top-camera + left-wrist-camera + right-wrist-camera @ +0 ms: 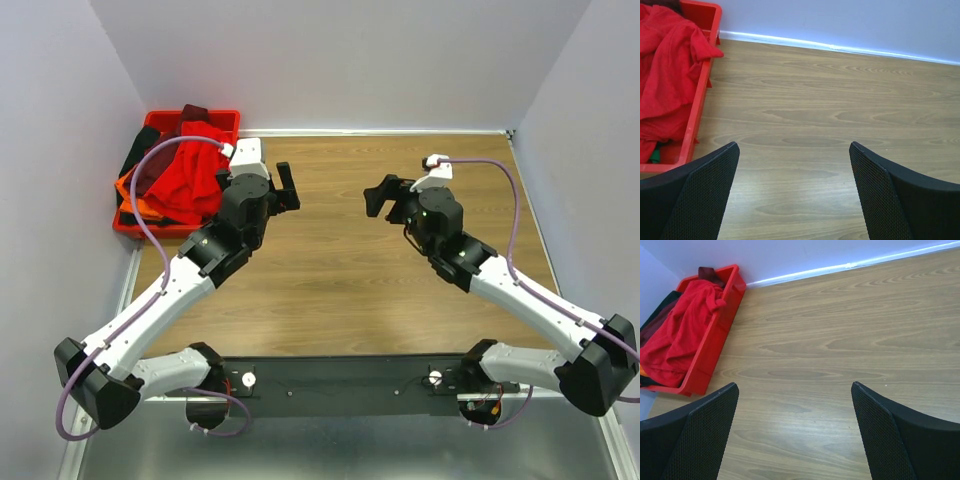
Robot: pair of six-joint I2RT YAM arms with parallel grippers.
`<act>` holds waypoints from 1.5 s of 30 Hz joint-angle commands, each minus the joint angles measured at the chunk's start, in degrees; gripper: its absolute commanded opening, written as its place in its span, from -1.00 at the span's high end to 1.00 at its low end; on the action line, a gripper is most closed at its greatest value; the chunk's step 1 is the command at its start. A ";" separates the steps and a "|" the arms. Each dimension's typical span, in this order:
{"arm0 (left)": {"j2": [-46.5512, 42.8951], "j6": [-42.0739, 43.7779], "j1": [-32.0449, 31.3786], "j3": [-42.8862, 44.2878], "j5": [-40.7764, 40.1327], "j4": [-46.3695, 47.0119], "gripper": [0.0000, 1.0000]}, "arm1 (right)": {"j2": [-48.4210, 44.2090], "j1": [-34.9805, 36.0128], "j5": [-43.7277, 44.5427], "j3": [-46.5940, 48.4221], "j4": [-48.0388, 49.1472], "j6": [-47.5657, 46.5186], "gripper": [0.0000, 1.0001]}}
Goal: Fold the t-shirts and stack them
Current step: Grab the tshirt from the pile
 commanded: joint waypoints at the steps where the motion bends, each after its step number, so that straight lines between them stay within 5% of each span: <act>1: 0.93 -2.09 1.10 2.43 -1.88 -1.36 -0.96 | -1.70 -0.09 -0.18 -0.79 -1.20 -1.50 -1.00; 12: 5.94 -4.11 15.68 4.89 -0.55 -2.69 -0.89 | -0.39 0.00 0.44 1.13 -6.88 -3.52 -1.00; 20: 19.73 -7.98 32.64 8.32 2.86 -1.81 -0.53 | 1.64 0.00 -1.59 1.49 -8.49 -2.82 -1.00; 32: 44.16 -12.37 37.22 19.21 -1.25 -5.05 -0.24 | 1.99 -0.09 -1.50 1.05 -9.28 -3.34 -1.00; 45: 41.55 -11.58 37.84 16.41 -4.69 -2.95 -0.25 | 3.66 -0.09 -2.73 1.58 -9.90 -3.35 -1.00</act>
